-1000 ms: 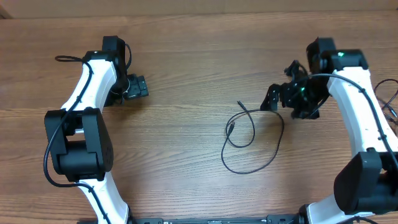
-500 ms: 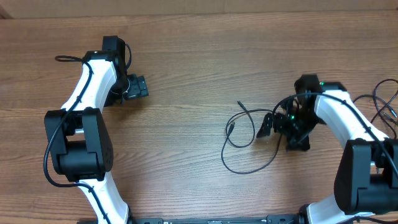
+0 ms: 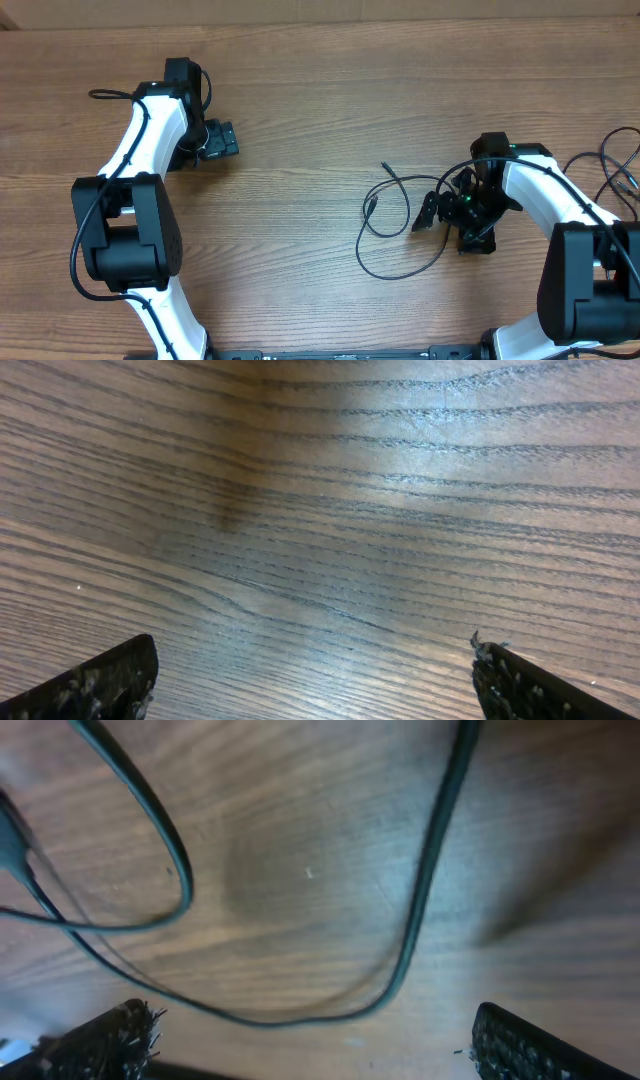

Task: Untangle cables
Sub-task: 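Lower the right gripper onto the last black cable loop, then grasp the black cable with the right gripper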

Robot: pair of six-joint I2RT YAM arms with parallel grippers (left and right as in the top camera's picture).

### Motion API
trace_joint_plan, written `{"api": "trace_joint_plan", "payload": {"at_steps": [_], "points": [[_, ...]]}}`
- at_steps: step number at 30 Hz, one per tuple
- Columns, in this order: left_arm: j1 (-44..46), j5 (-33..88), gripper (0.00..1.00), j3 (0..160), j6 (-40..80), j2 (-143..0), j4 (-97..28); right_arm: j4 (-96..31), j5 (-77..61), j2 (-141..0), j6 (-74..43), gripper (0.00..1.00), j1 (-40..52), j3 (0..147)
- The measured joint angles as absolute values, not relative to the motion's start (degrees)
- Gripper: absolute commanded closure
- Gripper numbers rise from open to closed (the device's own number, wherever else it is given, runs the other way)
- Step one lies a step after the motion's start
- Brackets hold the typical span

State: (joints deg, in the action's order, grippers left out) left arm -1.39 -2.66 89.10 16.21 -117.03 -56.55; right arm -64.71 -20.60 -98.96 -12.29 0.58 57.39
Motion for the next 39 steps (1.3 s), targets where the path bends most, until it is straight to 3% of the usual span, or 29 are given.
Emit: {"api": "trace_joint_plan", "payload": {"at_steps": [21, 39], "points": [[-1.4, -2.7, 0.01, 89.1, 16.2, -117.0, -56.6, -56.7, -22.5, -98.3, -15.8, 0.00, 1.1, 52.1], [-1.4, -2.7, 0.00, 89.1, 16.2, -117.0, -56.6, -40.2, -23.8, -97.0, -23.7, 0.00, 14.3, 52.1]]}}
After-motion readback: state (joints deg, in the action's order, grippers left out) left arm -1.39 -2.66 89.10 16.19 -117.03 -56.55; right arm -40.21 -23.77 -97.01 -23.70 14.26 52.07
